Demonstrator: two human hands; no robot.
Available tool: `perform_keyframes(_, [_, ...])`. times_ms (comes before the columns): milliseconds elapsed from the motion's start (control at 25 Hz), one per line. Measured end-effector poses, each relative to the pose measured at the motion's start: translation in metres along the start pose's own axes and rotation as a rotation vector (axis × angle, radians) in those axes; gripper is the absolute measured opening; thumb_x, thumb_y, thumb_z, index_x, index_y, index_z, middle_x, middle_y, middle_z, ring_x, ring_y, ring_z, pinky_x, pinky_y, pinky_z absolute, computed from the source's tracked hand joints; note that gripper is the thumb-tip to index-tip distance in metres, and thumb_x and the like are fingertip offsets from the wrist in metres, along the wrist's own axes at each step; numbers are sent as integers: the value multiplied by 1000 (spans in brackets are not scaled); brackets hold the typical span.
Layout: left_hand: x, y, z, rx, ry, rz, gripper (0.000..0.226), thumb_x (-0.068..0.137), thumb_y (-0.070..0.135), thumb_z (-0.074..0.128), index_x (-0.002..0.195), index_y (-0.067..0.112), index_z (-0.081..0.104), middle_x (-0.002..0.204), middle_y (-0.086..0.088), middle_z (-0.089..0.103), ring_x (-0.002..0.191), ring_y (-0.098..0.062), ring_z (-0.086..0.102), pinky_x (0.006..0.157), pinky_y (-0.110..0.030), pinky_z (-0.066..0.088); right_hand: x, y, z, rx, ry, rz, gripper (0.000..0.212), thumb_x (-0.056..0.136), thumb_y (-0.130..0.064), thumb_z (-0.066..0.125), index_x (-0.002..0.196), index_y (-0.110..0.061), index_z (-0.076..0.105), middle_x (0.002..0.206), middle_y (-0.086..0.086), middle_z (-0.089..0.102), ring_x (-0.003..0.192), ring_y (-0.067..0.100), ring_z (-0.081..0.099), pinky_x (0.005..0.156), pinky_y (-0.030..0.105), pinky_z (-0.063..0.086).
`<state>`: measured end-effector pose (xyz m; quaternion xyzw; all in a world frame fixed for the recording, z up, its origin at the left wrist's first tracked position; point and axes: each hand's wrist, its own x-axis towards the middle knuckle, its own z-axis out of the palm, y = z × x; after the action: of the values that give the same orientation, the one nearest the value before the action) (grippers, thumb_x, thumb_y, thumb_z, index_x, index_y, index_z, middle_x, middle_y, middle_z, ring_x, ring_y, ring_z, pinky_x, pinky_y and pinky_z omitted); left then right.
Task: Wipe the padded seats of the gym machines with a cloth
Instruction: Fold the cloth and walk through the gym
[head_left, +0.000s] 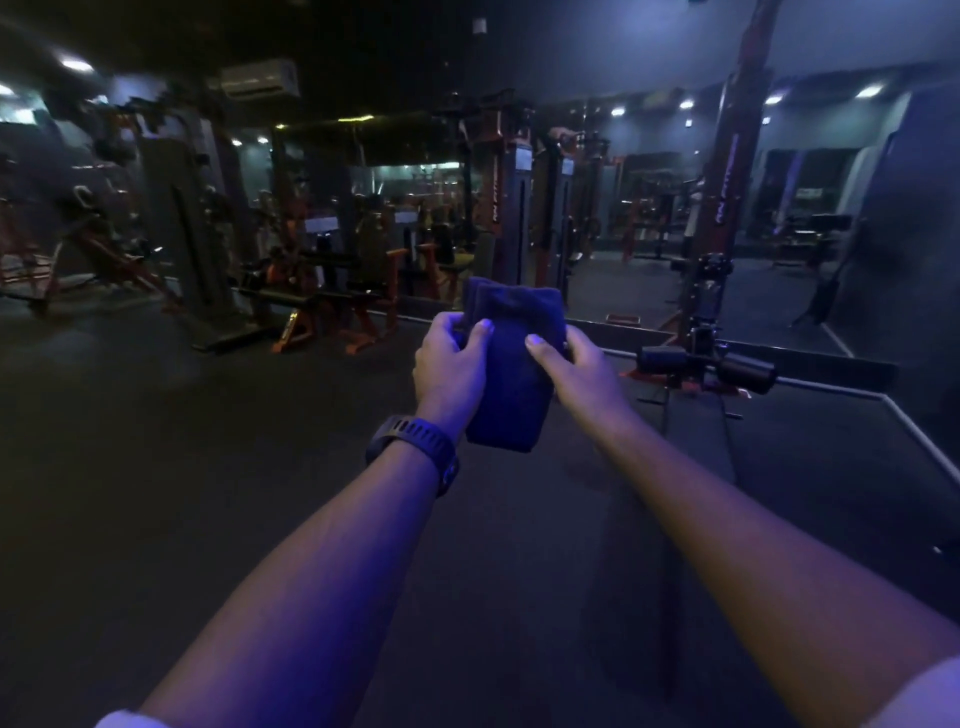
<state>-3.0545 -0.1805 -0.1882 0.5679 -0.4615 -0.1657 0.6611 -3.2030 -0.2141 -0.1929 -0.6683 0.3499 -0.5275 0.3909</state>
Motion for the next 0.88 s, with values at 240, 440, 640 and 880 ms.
perform_keyframes(240, [207, -108, 134, -68, -59, -35, 17, 91, 42, 68, 95, 32, 55, 98, 4, 70, 93, -21, 69, 89, -50, 57, 229, 136, 2, 36, 119, -15, 22, 99, -21, 64, 120, -19, 61, 103, -6, 69, 88, 4, 65, 66, 13, 48])
perform_keyframes(440, [392, -179, 265, -169, -138, -131, 20, 89, 35, 66, 109, 31, 60, 112, -4, 72, 98, -22, 69, 93, -48, 57, 444, 246, -13, 17, 244, -5, 12, 97, -27, 66, 108, -26, 65, 99, -4, 72, 92, 16, 68, 82, 43, 58])
perform_keyframes(640, [578, -241, 378, -77, -224, -115, 25, 79, 31, 69, 102, 36, 59, 102, 3, 72, 97, -23, 70, 92, -49, 57, 639, 346, -23, 28, 323, 59, 20, 97, -30, 65, 115, -22, 66, 102, -4, 73, 96, 16, 69, 89, 50, 57])
perform_keyframes(880, [784, -373, 526, -23, -239, -38, 22, 92, 21, 69, 108, 31, 58, 99, 8, 69, 97, -19, 68, 92, -46, 56, 867, 500, -34, -35, 379, 62, 11, 95, -32, 68, 102, -24, 69, 95, -4, 75, 90, 16, 71, 84, 49, 58])
